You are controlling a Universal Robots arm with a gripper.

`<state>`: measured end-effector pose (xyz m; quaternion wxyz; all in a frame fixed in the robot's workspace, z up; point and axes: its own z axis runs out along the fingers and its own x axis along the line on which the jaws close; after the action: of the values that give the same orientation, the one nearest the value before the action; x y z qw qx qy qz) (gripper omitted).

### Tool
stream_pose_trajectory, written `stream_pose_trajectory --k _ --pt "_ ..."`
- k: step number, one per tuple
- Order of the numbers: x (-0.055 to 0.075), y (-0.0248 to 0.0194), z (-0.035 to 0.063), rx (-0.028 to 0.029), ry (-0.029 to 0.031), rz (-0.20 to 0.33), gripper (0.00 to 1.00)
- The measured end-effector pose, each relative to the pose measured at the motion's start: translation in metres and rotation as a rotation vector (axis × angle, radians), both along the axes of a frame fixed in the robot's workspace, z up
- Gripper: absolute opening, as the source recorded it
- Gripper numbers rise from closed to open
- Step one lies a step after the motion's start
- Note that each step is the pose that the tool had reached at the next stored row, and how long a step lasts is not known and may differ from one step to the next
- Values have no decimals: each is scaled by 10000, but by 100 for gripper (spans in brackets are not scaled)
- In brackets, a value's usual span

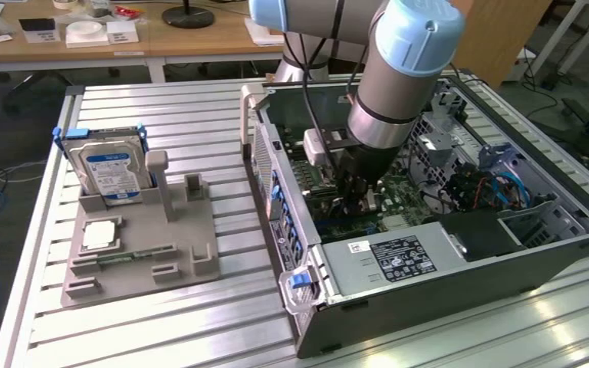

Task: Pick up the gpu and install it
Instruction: 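Insert the gpu into the slot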

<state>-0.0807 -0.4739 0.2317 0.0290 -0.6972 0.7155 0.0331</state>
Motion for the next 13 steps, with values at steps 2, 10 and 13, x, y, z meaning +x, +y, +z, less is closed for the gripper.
stream_pose_trajectory --k 2,10,13 --pt "0 0 -5 2 -2 0 27" --pt "1 0 -11 3 -4 0 27" --pt "1 1 -11 3 -3 1 27"
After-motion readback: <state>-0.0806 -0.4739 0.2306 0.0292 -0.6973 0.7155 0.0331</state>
